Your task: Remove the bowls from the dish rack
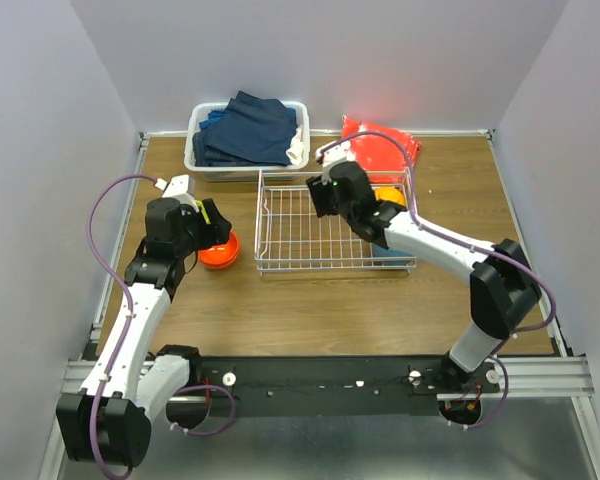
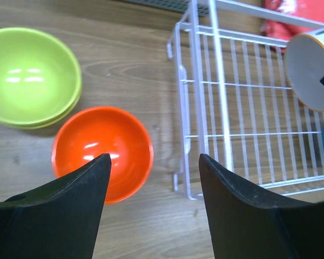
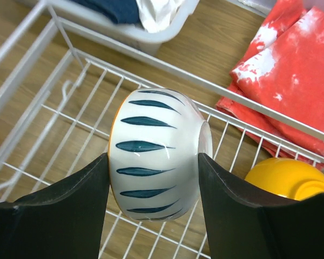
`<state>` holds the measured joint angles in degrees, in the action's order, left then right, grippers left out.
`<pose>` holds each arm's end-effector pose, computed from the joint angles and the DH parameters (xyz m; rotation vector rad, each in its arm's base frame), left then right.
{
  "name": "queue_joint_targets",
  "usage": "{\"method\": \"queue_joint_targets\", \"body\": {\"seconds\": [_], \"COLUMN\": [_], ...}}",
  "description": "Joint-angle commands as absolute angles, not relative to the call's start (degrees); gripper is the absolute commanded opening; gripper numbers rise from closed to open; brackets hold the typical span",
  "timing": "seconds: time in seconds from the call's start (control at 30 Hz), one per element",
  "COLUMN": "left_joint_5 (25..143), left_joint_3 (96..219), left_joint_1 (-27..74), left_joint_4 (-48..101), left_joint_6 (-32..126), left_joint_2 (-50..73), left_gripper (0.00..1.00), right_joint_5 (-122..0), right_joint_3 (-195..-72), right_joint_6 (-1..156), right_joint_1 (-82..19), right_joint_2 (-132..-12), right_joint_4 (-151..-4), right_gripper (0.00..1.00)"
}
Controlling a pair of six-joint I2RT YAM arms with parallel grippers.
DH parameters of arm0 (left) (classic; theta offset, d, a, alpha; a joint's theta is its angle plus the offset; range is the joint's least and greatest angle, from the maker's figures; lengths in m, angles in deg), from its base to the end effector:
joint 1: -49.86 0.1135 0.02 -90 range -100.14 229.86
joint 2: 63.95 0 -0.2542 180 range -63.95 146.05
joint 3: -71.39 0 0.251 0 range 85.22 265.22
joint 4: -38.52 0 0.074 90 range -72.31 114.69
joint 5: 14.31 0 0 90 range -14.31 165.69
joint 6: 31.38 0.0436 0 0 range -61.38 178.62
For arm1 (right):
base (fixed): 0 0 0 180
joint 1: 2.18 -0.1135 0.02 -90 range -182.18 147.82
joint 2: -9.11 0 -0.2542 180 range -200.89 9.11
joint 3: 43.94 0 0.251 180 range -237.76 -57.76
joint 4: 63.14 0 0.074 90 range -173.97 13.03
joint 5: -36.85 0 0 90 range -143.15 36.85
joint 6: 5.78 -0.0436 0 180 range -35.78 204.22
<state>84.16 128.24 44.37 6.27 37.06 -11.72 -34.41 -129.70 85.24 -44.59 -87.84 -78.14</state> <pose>0.2166 -0.0273 0.2803 -0.1979 2.0674 -0.4431 0.3051 0.2597 0.2662 -0.5474 1.9282 0.1309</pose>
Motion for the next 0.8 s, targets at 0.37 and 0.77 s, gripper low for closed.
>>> {"method": "queue_joint_targets", "body": {"seconds": [0.37, 0.77], "left_joint_5": [86.8, 78.4], "left_joint_3": [128.5, 131.3], "left_joint_1": [31.2, 23.3], "left_joint_4": [27.7, 36.1], "left_joint_6": [27.0, 22.8], "left_joint_2": [-7.3, 3.5], "left_gripper": [0.75, 0.75], "right_joint_5": [-65.0, -77.6], "right_joint_3": [-119.6, -112.9], "right_joint_6": [53.1, 39.3], "right_joint_1": [-33.6, -32.8], "right_joint_2": [-74.9, -71.8], "right_joint_4": [-63.7, -49.8], "right_gripper": [0.22, 0.22]}}
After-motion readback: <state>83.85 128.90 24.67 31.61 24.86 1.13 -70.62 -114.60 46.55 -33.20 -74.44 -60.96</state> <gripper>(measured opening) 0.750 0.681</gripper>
